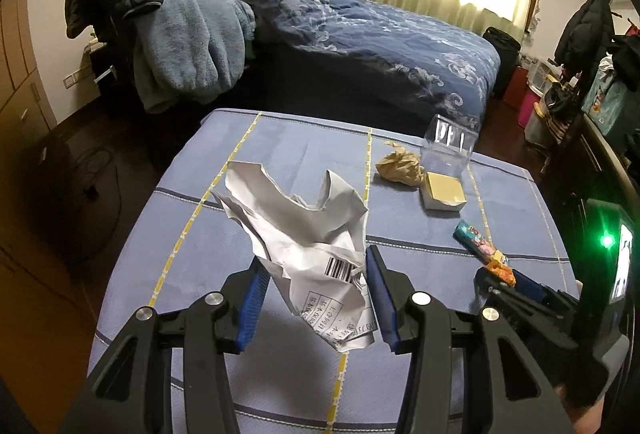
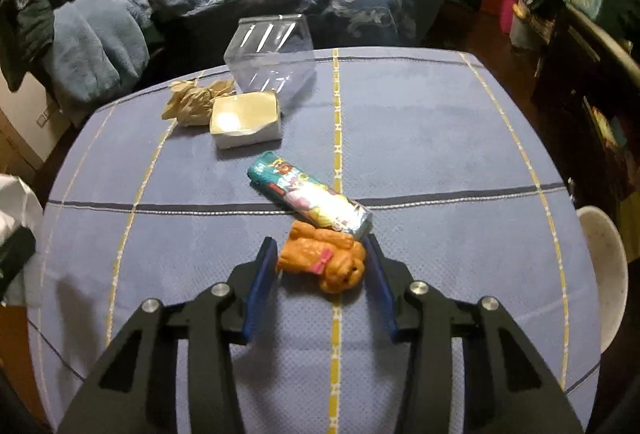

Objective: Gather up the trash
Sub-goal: 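Grasp the orange teddy-bear toy with the right tool while the left tool holds the receipt, then carry receipt and toy over the wastebasket and open both tools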

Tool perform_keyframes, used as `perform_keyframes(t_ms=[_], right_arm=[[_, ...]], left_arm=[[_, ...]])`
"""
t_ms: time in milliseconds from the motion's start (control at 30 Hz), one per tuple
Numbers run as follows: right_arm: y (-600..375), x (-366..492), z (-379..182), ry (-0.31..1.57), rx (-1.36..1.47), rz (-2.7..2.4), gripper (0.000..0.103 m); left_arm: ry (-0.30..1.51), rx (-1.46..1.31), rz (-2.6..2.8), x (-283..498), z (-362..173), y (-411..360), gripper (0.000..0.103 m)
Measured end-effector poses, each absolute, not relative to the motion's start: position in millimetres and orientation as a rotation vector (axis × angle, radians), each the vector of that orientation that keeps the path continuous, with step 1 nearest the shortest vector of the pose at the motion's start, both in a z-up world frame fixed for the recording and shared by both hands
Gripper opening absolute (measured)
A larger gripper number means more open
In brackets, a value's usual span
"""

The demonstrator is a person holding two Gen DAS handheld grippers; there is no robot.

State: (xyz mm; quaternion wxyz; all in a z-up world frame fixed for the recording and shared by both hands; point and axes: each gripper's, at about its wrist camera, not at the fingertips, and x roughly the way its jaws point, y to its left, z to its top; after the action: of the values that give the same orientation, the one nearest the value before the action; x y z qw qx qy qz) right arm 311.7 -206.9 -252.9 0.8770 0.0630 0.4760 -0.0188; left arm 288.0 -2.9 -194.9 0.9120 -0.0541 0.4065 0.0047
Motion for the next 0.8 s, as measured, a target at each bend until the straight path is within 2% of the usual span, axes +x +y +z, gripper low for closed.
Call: perform_keyframes(t_ms=[433, 800], right_arm=[[-262, 235, -222, 0.941, 0.222, -0.019, 0.045], [-315, 168, -203, 0.876, 0.25, -0.088, 0.045]], left_arm=[[0.822, -0.07, -0.045, 268, -189, -32, 0.048], [0.79, 0.014, -0.18, 247, -167, -103, 0.048]])
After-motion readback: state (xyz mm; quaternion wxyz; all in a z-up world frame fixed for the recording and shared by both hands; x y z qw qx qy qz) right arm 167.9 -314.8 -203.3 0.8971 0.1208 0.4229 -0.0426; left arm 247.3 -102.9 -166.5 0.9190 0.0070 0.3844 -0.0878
